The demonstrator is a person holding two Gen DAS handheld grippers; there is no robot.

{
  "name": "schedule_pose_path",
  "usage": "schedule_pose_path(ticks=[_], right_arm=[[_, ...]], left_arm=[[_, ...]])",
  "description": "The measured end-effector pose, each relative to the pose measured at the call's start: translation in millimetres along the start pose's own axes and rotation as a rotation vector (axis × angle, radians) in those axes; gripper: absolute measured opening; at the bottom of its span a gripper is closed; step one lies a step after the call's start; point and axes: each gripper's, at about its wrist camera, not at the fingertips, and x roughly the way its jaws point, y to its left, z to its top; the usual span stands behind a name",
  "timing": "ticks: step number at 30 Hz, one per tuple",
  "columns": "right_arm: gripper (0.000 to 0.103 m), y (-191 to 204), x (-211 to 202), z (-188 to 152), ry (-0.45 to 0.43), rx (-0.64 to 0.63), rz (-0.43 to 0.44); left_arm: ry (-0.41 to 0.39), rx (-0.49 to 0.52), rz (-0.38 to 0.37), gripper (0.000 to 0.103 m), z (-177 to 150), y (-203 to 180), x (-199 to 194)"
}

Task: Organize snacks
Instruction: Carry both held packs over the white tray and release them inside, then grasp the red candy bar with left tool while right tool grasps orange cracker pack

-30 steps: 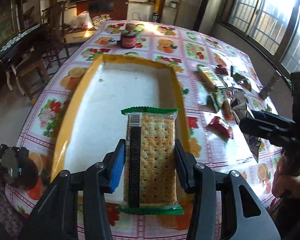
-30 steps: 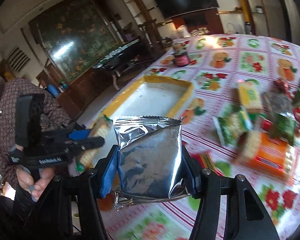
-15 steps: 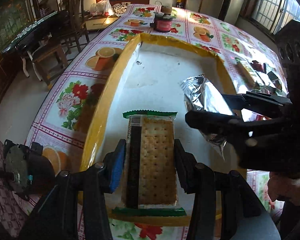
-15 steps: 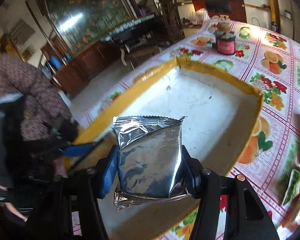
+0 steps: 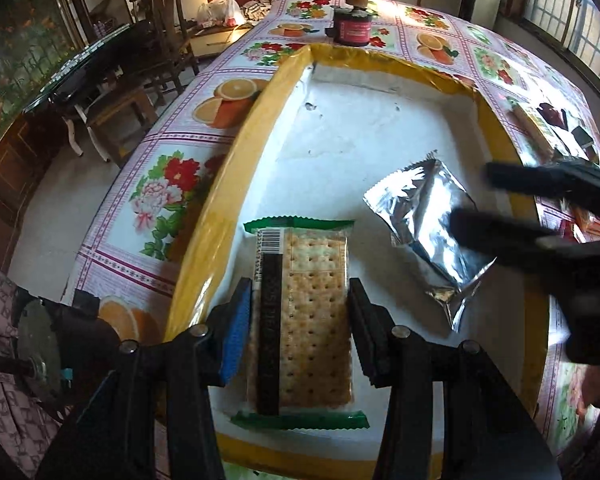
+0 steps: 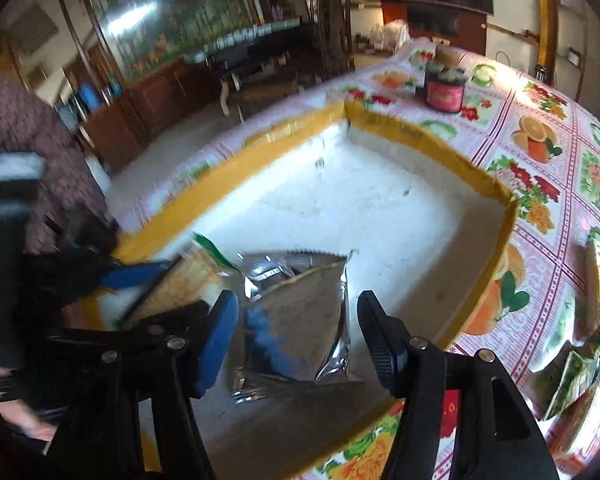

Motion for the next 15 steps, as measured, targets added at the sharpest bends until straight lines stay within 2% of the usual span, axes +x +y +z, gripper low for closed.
schedule_pose_path(ticks=[2,4,6,8,10,12,15], right_arm=[[0.076,-3.1,-22.7,-1.3,-0.076,0.029,-0.002],[0.080,-9.6,-53.1,-6.5,-0.178,0.074,0.044],[0.080,-17.1,-77.5,-12.9,-0.255,0.115,0.071],[0.081,-26.5,-100.8,-21.1,-0.330,0.158,0.099],[0.082,-36.5,-121.4,-29.9,-0.395,0.197,0.112],[0.084,-47.9,-137.6,-39.4,-0.443,0.240,0.120],[0.084,-63.9,-150.5,-53.2,-0.494,0.302,0.129]], left_arm=[[0.002,-0.011,0.015,0.050,2.1,2.9,1.7],[0.016,-0.035,0.023,0.050,4.8,5.1,1.1],[-0.004,-0.069,-0.005,0.052,5.6,5.1,-8.5],[-0.072,-0.088,-0.044,0.060,5.3,-0.2,-32.0],[-0.140,-0.119,-0.068,0.093,4.1,-7.1,-54.8],[-0.215,-0.143,-0.123,0.099,1.5,-18.6,-79.7],[-0.267,-0.173,-0.187,0.103,-1.1,-38.8,-101.1]])
